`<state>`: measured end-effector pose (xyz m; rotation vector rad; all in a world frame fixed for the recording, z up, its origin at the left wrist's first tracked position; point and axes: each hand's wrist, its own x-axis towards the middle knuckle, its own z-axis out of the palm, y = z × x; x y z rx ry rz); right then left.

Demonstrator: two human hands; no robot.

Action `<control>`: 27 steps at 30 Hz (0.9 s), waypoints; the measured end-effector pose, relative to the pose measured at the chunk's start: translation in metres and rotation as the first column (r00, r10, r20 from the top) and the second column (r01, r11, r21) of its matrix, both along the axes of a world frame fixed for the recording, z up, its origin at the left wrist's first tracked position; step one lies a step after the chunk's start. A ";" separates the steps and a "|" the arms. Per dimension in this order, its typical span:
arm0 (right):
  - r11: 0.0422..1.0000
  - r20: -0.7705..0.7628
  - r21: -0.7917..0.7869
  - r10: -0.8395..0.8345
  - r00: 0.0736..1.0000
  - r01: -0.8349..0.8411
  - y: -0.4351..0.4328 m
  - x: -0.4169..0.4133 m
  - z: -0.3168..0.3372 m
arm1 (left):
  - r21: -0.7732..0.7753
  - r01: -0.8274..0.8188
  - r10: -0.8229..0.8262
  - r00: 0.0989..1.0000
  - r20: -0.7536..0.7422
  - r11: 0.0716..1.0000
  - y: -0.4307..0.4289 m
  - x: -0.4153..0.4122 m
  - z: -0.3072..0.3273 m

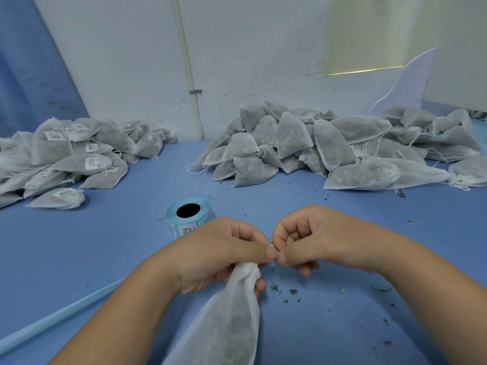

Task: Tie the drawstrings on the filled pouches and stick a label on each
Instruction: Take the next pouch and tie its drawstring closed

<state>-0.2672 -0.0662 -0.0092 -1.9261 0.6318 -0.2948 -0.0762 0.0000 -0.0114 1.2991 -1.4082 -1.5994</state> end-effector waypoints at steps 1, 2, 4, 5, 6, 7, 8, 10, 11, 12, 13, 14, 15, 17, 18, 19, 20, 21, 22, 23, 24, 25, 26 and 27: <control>1.000 -0.010 -0.007 -0.015 1.000 0.015 0.000 0.001 0.000 | -0.008 -0.001 0.001 1.000 0.015 1.000 0.000 0.000 0.000; 0.999 -0.018 -0.015 -0.033 0.999 0.032 0.001 0.002 -0.001 | -0.018 -0.001 0.002 1.000 0.030 1.000 0.000 0.000 0.000; 0.997 -0.021 -0.037 -0.070 0.997 0.069 0.002 0.004 -0.002 | -0.041 0.000 0.002 0.998 0.062 0.999 0.001 -0.001 0.000; 0.995 -0.013 -0.043 -0.087 0.996 0.086 0.002 0.004 -0.002 | -0.052 0.002 0.002 0.997 0.077 0.999 0.001 -0.001 0.000; 0.994 0.002 -0.045 -0.099 0.995 0.099 0.002 0.005 -0.002 | -0.063 0.004 0.002 0.996 0.090 0.998 0.001 -0.001 0.000; 0.993 0.022 -0.042 -0.110 0.994 0.111 0.002 0.005 -0.002 | -0.073 0.001 0.006 0.995 0.098 0.997 0.001 -0.002 0.001; 0.991 0.043 -0.040 -0.123 0.992 0.124 0.002 0.006 -0.002 | -0.084 -0.011 0.020 0.995 0.100 0.996 0.001 -0.002 0.001; 0.986 0.088 -0.036 -0.158 0.983 0.162 0.002 0.007 -0.002 | -0.109 -0.057 0.067 0.994 0.091 0.992 0.001 -0.001 0.001; 0.982 0.113 -0.035 -0.180 0.977 0.185 0.001 0.007 -0.002 | -0.121 -0.078 0.088 0.992 0.087 0.990 0.000 0.000 0.002; 0.977 0.133 -0.038 -0.203 0.970 0.209 0.001 0.008 -0.002 | -0.131 -0.093 0.104 0.991 0.086 0.987 0.000 0.000 0.002; 0.971 0.146 -0.051 -0.225 0.963 0.235 0.000 0.009 -0.003 | -0.137 -0.102 0.114 0.990 0.088 0.985 0.000 0.001 0.002; 0.963 0.156 -0.072 -0.247 0.956 0.260 0.000 0.009 -0.004 | -0.142 -0.105 0.119 0.988 0.095 0.984 0.000 0.001 0.002; 0.955 0.166 -0.094 -0.263 0.950 0.281 0.001 0.010 -0.004 | -0.147 -0.105 0.122 0.987 0.107 0.983 0.000 0.001 0.002; 0.944 0.180 -0.138 -0.274 0.945 0.300 0.002 0.010 -0.004 | -0.165 -0.110 0.133 0.982 0.137 0.980 0.000 0.000 0.001; 0.939 0.184 -0.164 -0.271 0.945 0.301 0.004 0.011 -0.004 | -0.180 -0.111 0.140 0.978 0.157 0.977 0.000 -0.001 0.000; 0.934 0.186 -0.192 -0.265 0.946 0.300 0.005 0.012 -0.003 | -0.194 -0.112 0.147 0.972 0.181 0.975 0.000 -0.001 0.000; 0.928 0.188 -0.222 -0.261 0.947 0.300 0.007 0.013 -0.003 | -0.207 -0.110 0.153 0.966 0.206 0.972 0.000 -0.002 -0.001; 0.919 0.189 -0.253 -0.260 0.947 0.303 0.008 0.013 -0.003 | -0.216 -0.106 0.156 0.961 0.230 0.971 0.000 -0.002 -0.001; 0.908 0.191 -0.284 -0.261 0.946 0.308 0.009 0.014 -0.004 | -0.219 -0.101 0.156 0.956 0.249 0.970 0.000 -0.002 -0.002; 0.897 0.192 -0.313 -0.262 0.946 0.312 0.010 0.014 -0.004 | -0.219 -0.096 0.154 0.953 0.263 0.971 0.000 -0.002 -0.002; 0.886 0.193 -0.340 -0.264 0.945 0.316 0.010 0.014 -0.004 | -0.219 -0.091 0.150 0.950 0.274 0.972 0.000 -0.002 -0.002; 0.874 0.188 -0.368 -0.265 0.946 0.318 0.011 0.014 -0.004 | -0.219 -0.084 0.146 0.947 0.286 0.972 0.000 -0.002 -0.003; 0.861 0.177 -0.397 -0.267 0.947 0.317 0.011 0.014 -0.004 | -0.222 -0.078 0.144 0.944 0.298 0.972 0.000 -0.002 -0.003; 0.850 0.163 -0.423 -0.270 0.949 0.314 0.011 0.014 -0.004 | -0.227 -0.076 0.146 0.940 0.309 0.971 -0.001 -0.001 -0.003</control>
